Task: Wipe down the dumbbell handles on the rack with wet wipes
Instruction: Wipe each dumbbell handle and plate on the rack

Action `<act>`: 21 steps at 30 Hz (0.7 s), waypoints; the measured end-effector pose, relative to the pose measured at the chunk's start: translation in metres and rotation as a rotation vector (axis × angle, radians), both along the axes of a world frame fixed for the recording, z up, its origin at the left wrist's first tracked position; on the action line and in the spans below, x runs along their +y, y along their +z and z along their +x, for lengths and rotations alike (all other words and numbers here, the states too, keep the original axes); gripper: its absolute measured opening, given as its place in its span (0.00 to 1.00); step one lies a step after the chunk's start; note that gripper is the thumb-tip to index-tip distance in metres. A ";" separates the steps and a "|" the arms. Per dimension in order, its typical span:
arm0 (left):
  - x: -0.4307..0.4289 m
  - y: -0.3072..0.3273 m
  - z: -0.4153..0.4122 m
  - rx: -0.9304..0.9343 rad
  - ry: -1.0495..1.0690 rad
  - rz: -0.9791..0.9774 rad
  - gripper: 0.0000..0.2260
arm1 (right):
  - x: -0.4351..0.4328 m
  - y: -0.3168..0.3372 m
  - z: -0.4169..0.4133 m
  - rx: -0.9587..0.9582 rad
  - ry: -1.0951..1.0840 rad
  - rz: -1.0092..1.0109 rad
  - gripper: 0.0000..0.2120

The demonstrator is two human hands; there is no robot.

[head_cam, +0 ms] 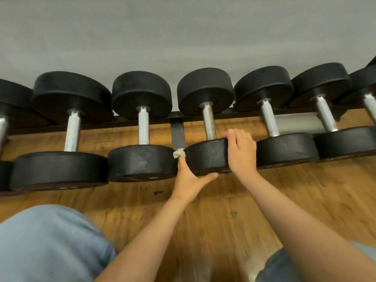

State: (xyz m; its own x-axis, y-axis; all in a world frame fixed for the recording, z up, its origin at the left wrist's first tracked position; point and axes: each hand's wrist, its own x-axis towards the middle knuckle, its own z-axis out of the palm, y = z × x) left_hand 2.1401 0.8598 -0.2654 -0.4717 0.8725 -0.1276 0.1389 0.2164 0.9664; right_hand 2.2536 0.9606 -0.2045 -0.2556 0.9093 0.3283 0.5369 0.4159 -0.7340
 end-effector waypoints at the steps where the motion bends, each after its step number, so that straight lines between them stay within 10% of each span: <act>1: 0.000 0.000 -0.001 -0.010 -0.008 0.008 0.52 | 0.000 0.000 0.001 0.005 0.000 0.004 0.25; 12: -0.012 0.008 0.006 -0.012 -0.016 -0.011 0.46 | -0.002 0.000 0.003 -0.011 0.016 -0.041 0.17; 16: -0.040 -0.004 0.033 0.278 -0.030 0.027 0.57 | -0.003 0.001 0.003 0.021 0.012 -0.031 0.19; 21: -0.032 0.018 0.043 0.776 -0.169 0.214 0.43 | -0.001 0.001 0.004 0.040 0.051 -0.040 0.17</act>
State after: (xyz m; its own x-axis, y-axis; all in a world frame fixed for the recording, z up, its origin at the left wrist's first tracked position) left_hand 2.1826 0.8282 -0.2475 -0.2178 0.9079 0.3582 0.7987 -0.0451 0.6000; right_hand 2.2581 0.9593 -0.2034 -0.2889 0.9082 0.3028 0.4855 0.4116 -0.7713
